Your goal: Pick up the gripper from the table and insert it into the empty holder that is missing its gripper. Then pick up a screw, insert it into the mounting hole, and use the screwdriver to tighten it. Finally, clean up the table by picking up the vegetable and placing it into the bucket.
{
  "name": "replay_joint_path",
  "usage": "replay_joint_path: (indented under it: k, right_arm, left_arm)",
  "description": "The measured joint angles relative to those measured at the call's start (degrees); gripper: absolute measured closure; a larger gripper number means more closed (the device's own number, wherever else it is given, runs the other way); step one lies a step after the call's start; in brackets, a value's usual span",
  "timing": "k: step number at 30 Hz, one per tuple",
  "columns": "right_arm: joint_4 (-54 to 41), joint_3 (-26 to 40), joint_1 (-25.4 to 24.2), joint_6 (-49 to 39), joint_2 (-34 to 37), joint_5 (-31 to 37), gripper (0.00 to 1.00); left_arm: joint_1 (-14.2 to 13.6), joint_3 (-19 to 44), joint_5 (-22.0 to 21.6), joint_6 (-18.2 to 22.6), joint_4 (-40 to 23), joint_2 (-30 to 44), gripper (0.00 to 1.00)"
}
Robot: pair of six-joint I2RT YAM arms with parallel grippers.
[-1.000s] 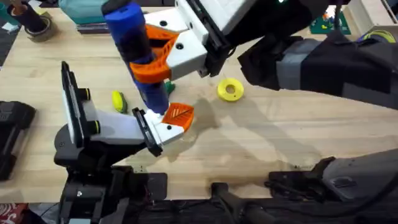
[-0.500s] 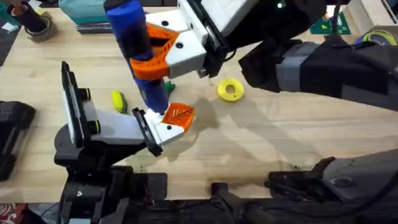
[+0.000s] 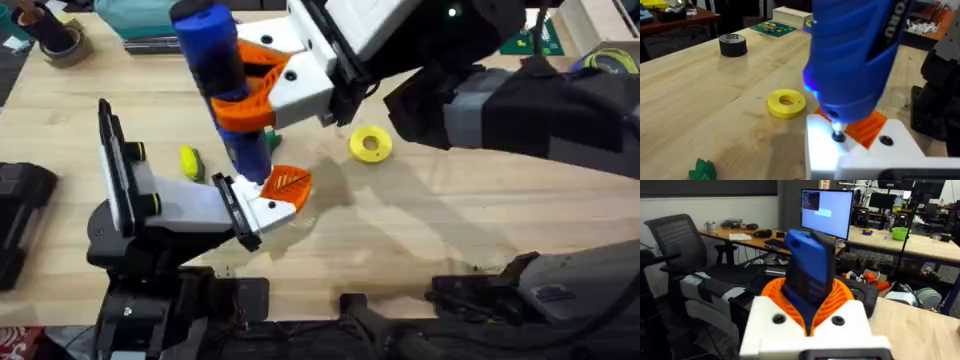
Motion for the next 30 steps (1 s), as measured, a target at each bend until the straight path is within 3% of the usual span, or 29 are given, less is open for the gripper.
replay_joint_path:
  k: [15,21,30]
  right_arm:
    - [0.69,1.33,0.02,1.29,0.02,-1.13,0.978]
    - [-7.49,13.73,-0.22,3.22,0.02,-5.45,0.978]
    - [-31.21,33.64,-4.33,2.56,0.02,-9.93,0.978]
  left_arm:
    - [-0.02,0.0,-0.01,0.02,0.03,0.0,0.996]
    - [-0.01,0.0,-0.02,0.02,0.04,0.0,0.996]
    - [0.0,0.0,-0.02,0.02,0.04,-0.02,0.996]
